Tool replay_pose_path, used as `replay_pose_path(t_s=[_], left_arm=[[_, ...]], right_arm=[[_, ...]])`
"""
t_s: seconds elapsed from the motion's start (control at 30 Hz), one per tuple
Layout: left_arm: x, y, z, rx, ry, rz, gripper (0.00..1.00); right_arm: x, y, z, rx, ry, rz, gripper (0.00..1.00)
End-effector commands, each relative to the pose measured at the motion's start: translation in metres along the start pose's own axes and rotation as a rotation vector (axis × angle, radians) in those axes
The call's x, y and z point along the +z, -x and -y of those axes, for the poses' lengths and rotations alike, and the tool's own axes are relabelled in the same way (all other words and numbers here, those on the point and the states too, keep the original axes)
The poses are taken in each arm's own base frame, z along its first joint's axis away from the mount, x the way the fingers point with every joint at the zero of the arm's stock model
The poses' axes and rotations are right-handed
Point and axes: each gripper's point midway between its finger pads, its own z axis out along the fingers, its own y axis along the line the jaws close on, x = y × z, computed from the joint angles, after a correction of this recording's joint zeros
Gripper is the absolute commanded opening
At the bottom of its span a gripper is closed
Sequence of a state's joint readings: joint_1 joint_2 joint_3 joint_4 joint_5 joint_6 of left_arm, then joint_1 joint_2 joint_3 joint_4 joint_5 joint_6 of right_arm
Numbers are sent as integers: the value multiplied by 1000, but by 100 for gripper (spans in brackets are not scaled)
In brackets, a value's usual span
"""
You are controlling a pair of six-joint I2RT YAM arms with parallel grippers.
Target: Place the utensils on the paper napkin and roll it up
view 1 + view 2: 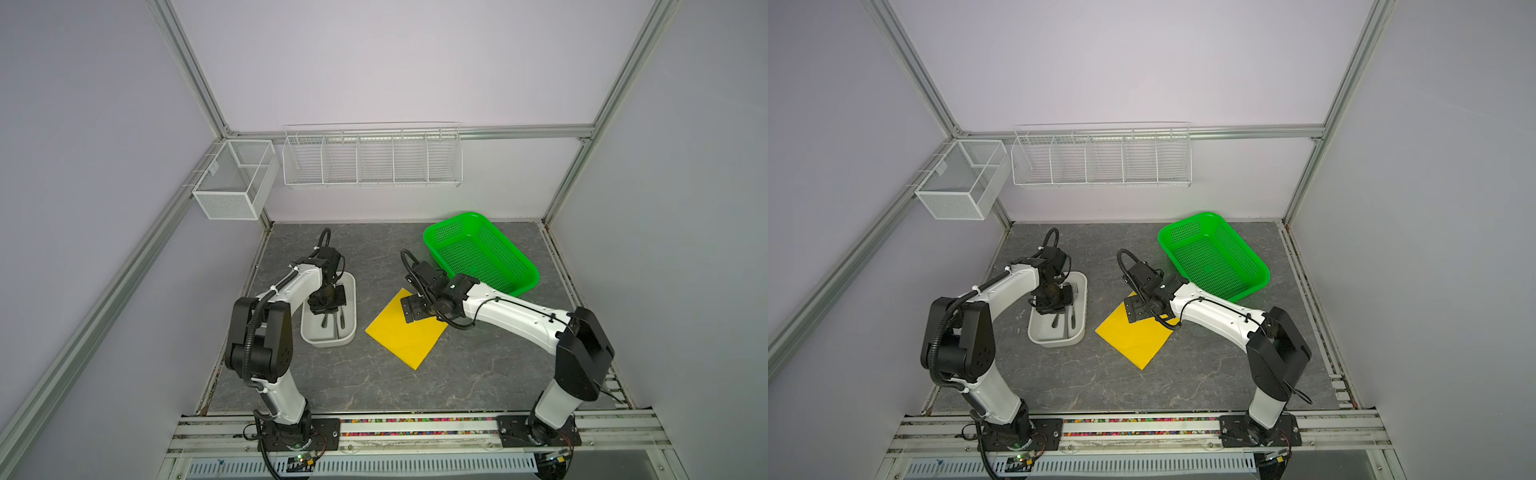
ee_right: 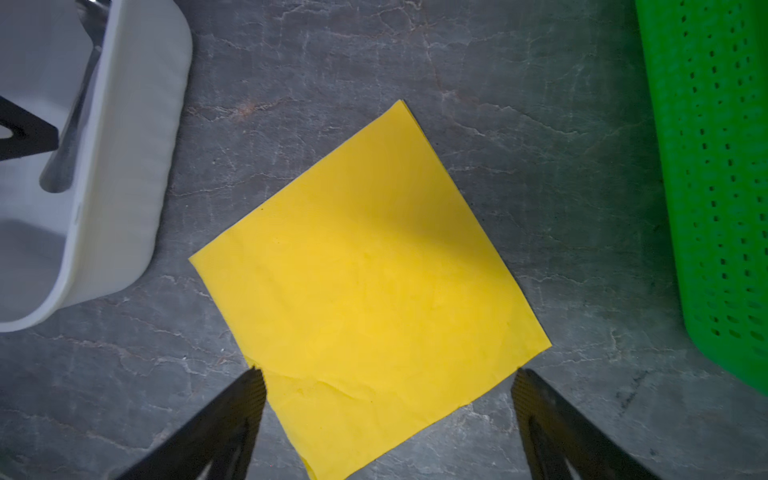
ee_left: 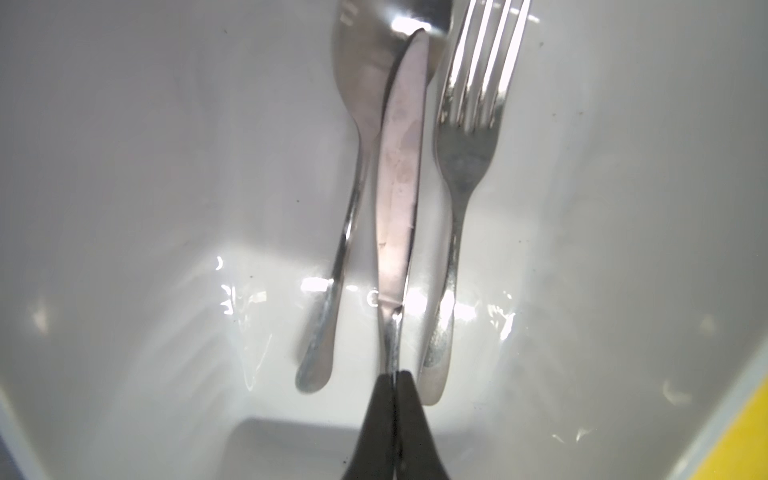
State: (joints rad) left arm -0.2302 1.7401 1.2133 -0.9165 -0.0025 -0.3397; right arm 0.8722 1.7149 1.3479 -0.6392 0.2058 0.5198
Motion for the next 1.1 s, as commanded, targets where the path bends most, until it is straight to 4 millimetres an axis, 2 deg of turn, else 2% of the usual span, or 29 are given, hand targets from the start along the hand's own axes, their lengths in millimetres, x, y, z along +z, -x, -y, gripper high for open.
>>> replay_pose_path(t_s=[0.0, 0.13, 0.3, 0.37, 0.47, 0.53, 0.63, 0.7, 0.87, 1.07], left_arm=[[-15, -1, 2, -8, -8, 13, 3], [-20, 3, 5, -4, -26, 32, 3], [-21, 14, -4, -49, -16, 60, 5], [-31, 20, -10, -90, -37, 92, 6], [-45, 26, -19, -156, -104, 162, 11], [-44, 24, -17, -163, -162, 165, 16], [-30, 12, -6, -91, -206, 68, 20], [-18, 3, -1, -67, -210, 3, 22], [6, -13, 0, -23, -87, -72, 24], [16, -14, -11, -54, -14, -42, 26]], right_arm=[[-8, 6, -29, 28, 166, 34, 96], [-6, 15, -58, 51, 310, 48, 94], [0, 28, -95, 34, 439, 42, 89], [0, 37, -115, -4, 473, 46, 85], [9, 43, -135, -40, 459, 14, 77], [15, 46, -136, -32, 418, 17, 73], [21, 51, -133, -26, 387, 34, 65], [20, 50, -126, -27, 347, 30, 65], [15, 46, -109, -30, 301, 41, 68], [13, 32, -92, -17, 275, 22, 69]])
